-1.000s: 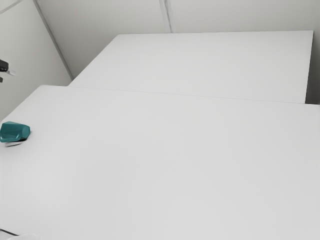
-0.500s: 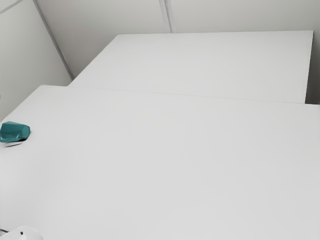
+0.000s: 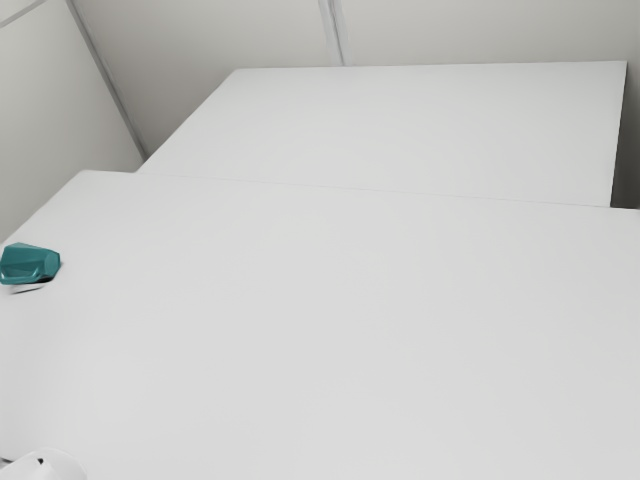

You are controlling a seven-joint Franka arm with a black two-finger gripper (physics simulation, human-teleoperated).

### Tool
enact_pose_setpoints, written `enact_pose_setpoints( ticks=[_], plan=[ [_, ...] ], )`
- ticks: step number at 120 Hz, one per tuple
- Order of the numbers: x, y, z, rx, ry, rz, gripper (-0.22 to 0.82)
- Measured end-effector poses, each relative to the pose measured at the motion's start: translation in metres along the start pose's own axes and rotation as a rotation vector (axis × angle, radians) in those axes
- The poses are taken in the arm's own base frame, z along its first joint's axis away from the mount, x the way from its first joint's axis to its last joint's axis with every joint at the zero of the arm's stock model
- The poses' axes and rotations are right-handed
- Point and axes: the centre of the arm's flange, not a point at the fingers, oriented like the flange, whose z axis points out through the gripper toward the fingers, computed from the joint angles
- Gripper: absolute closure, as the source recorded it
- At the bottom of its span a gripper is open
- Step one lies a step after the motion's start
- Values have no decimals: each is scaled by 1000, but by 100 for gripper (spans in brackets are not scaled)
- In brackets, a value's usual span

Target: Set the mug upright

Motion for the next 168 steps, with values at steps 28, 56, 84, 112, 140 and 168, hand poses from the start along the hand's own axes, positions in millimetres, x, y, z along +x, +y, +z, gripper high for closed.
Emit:
enact_pose_setpoints(
  ticks=[28,56,84,112,140,168],
  plan=[
    [-29,-20,26,-45,1,-65,1],
    [-33,-29,31,-24,7,-69,1],
    [-41,-38,47,-34,40,-86,1],
    [-32,-32,57,-65,88,-70,1],
    [-35,-27,75,-101,89,-71,1],
    [-47,-31,94,-121,77,-85,1]
  ],
)
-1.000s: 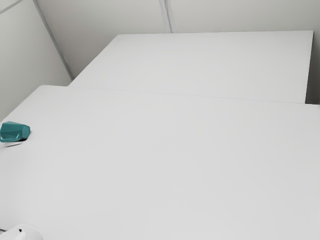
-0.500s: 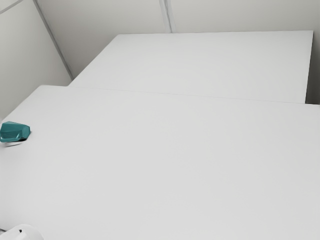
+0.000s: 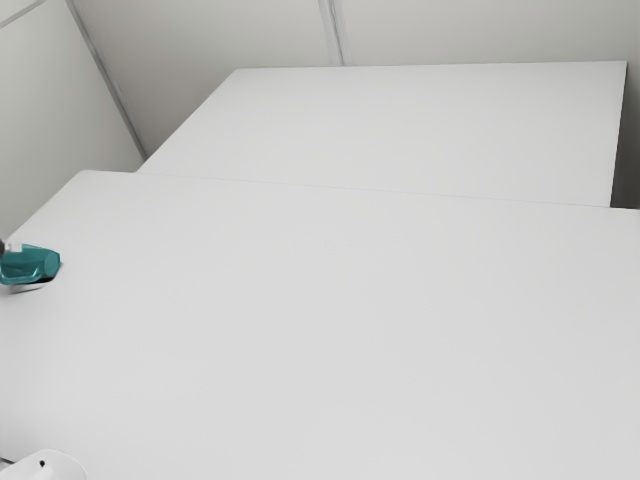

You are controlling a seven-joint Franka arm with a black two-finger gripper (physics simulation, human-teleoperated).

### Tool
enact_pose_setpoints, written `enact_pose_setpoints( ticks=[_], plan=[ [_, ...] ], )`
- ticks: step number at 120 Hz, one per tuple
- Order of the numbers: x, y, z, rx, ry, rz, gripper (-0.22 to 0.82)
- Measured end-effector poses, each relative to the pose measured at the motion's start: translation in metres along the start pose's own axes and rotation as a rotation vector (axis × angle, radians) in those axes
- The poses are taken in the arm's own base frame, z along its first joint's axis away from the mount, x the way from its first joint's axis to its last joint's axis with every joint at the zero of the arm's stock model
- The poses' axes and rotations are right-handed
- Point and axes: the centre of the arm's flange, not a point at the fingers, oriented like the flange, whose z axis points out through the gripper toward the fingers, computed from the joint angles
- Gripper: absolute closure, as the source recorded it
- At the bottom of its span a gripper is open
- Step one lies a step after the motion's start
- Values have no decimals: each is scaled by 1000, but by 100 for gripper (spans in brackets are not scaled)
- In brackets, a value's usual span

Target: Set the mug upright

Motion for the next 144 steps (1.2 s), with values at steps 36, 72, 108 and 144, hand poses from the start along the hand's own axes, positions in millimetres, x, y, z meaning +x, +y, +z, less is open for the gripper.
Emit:
enact_pose_setpoints(
  ticks=[36,72,108,144],
  plan=[
    [-7,-4,12,-4,-7,-6,8],
    [-5,0,19,-13,-12,-14,32],
    [10,20,23,-33,-18,-9,55],
    [30,39,19,-21,-29,18,73]
  ],
)
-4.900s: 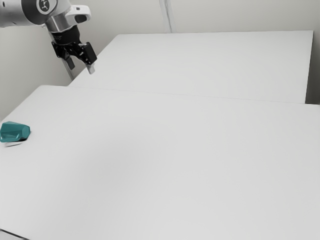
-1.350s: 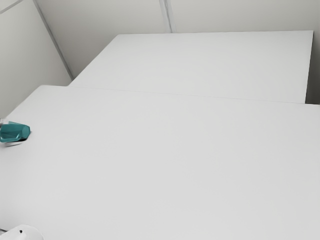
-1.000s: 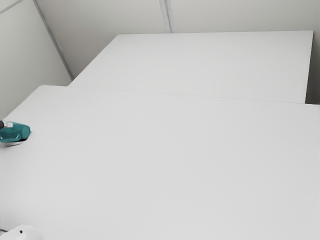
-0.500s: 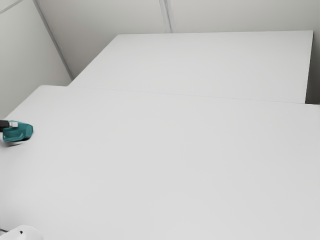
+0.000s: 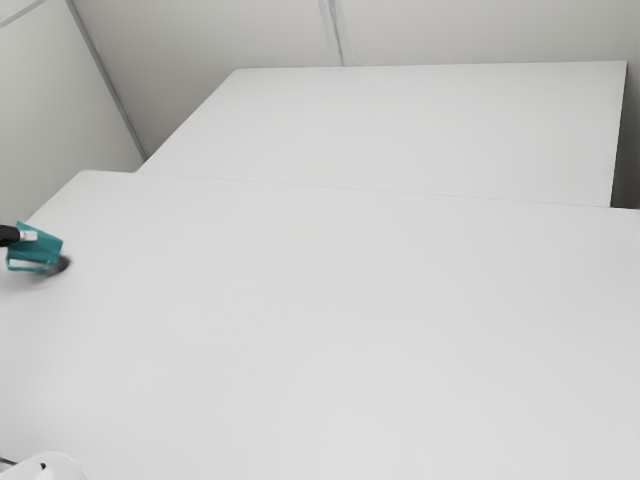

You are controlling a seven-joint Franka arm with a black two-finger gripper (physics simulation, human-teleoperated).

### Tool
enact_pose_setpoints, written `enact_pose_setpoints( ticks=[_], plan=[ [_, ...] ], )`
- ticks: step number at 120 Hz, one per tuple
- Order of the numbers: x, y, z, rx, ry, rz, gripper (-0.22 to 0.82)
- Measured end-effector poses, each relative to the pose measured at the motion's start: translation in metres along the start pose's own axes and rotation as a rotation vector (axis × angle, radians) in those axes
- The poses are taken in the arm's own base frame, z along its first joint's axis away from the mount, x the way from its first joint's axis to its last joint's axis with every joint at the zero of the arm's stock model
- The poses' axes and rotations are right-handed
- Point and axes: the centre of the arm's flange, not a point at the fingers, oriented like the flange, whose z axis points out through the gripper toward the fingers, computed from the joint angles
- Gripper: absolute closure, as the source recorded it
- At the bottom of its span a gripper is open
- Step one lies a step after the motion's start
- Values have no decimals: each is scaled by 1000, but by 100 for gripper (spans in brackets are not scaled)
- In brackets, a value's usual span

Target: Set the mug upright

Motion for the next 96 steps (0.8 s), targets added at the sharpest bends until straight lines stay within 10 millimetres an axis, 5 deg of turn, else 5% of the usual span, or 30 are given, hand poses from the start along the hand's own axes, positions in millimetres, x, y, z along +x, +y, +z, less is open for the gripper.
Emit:
enact_pose_setpoints(
  ticks=[32,67,96],
  plan=[
    [29,52,14,12,-103,61,77],
    [67,172,40,80,-374,221,78],
    [81,262,84,164,-591,343,78]
  ],
)
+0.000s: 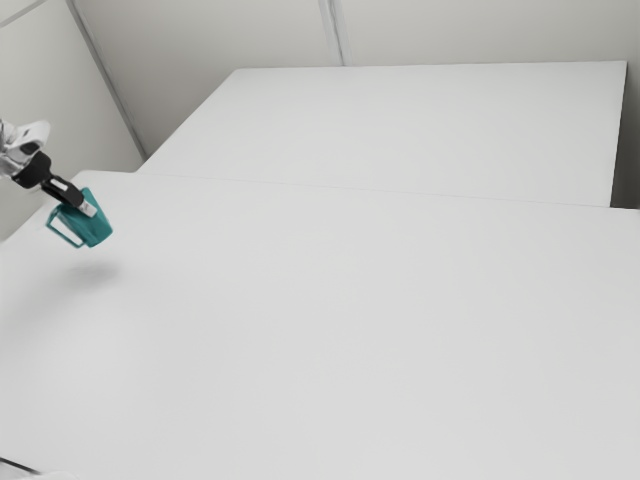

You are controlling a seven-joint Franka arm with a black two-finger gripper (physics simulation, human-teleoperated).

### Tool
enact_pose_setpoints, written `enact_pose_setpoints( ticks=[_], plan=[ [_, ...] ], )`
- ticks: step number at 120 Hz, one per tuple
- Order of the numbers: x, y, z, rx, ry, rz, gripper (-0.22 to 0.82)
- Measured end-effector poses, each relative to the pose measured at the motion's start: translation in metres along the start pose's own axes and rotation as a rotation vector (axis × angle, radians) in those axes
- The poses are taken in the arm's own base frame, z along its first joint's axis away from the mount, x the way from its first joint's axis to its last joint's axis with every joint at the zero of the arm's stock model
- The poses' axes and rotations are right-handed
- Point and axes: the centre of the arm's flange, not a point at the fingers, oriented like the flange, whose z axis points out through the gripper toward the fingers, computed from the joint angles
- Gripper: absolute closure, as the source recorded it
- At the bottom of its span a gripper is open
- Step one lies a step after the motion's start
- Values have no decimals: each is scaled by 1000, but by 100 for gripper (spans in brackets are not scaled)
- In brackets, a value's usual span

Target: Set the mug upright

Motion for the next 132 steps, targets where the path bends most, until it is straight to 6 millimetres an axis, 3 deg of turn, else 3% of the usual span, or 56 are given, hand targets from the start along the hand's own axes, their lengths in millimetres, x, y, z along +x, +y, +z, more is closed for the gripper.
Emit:
enact_pose_setpoints(
  ticks=[24,32,45,67,93,132],
  plan=[
    [37,70,6,84,-121,39,78],
    [38,92,-2,106,-138,44,78],
    [41,119,2,122,-175,47,78],
    [80,192,18,178,-229,118,78],
    [69,215,22,233,-264,65,78],
    [74,291,64,271,-316,59,78]
  ],
)
